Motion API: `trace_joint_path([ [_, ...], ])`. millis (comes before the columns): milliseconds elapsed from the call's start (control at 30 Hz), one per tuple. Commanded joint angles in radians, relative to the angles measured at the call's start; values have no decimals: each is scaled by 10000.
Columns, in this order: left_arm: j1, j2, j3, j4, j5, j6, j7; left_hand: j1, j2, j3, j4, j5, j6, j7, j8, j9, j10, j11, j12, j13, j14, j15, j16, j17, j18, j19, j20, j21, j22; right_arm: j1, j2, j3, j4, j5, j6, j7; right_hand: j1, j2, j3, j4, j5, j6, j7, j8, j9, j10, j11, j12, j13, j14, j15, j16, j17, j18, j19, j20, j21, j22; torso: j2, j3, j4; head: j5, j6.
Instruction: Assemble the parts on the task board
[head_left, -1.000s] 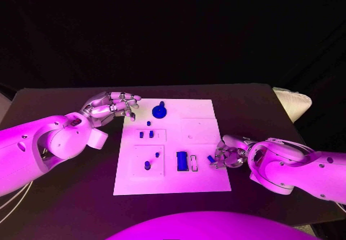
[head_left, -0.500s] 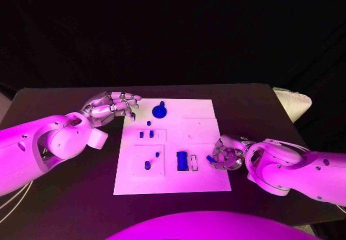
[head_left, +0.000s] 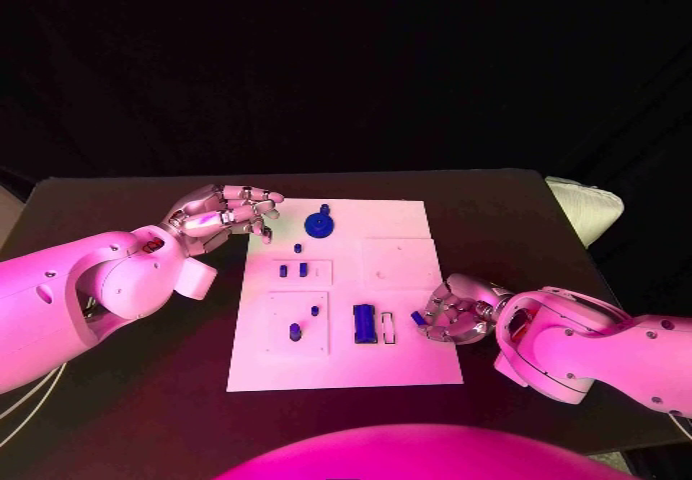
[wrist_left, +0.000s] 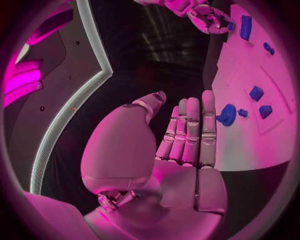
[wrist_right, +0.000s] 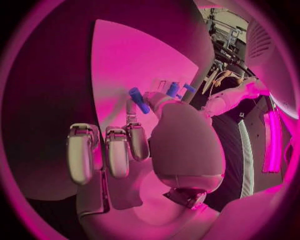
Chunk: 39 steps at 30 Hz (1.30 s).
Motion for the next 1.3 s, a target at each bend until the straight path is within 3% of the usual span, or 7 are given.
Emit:
trace_joint_path([
  [33, 1, 17, 6, 16, 1, 179, 31, -9, 98, 3, 81, -35, -67, -26, 65, -15, -100, -2, 34, 10, -15, -20, -2, 11, 135, 77, 12, -55, -9, 83, 11, 3, 165, 1697, -424, 543, -185, 12, 1332, -1292, 17, 79, -22, 38, 29, 441, -58, 57, 1786, 967, -68, 37, 2393, -102, 818, -90, 47, 2374, 12, 4, 9, -39, 5],
  [400, 1, 52, 5, 5, -9, 234, 15, 9, 110, 5, 93, -30, -70, -27, 72, -19, -117, -4, 66, 20, -14, -21, -2, 16, 135, 84, 13, -64, -14, 198, 423, 5, 109, 2704, -355, 609, -370, -9, 1263, -1293, 138, 87, -29, 45, 40, 445, -63, 65, 1795, 966, -73, 32, 2386, -100, 815, -98, 34, 2370, 21, 4, 6, -48, -23],
  [800, 1, 86, 5, -8, -21, 308, -11, 39, 135, 25, 92, -18, -71, -27, 75, -21, -126, -7, 82, 24, -15, -24, -4, 18, 137, 88, 11, -67, -16, 193, 1080, 0, -196, 2866, 64, 22, -675, -23, 1137, -1222, 5, 88, -24, 15, 23, 428, -59, 30, 1788, 955, -70, 5, 2345, -87, 798, -98, -33, 2352, 13, 7, -3, -28, -77],
  [933, 1, 88, 5, -7, -27, 336, -34, 39, 135, 25, 92, -18, -71, -27, 75, -21, -126, -7, 82, 24, -15, -24, -4, 18, 137, 88, 11, -67, -16, 192, 1167, 0, -263, 2805, 111, -199, -807, -32, 1077, -1174, 0, 104, -23, 2, 12, 430, -58, 36, 1794, 958, -69, 13, 2358, -88, 799, -97, -31, 2353, 12, 0, 18, -31, -94],
  [1033, 1, 90, 5, -14, -30, 344, -45, 39, 135, 25, 92, -18, -71, -27, 75, -21, -126, -7, 82, 24, -15, -24, -4, 18, 137, 88, 11, -67, -16, 192, 1230, 1, -281, 2784, 138, -264, -933, -48, 978, -1138, 186, 127, -26, -10, 1, 438, -61, 59, 1808, 959, -71, 15, 2360, -90, 802, -99, -16, 2356, 21, 7, -5, -18, -87],
  [1300, 1, 105, 5, -16, -37, 378, -67, 39, 135, 25, 92, -18, -71, -27, 75, -21, -126, -7, 82, 24, -15, -24, -4, 18, 137, 88, 11, -67, -16, 192, 1314, 1, -299, 2660, 109, -339, -1112, -68, 835, -1057, 188, 153, -21, -32, -19, 445, -56, 78, 1821, 961, -69, 21, 2370, -91, 802, -98, -14, 2357, 17, 9, 2, -18, -101],
])
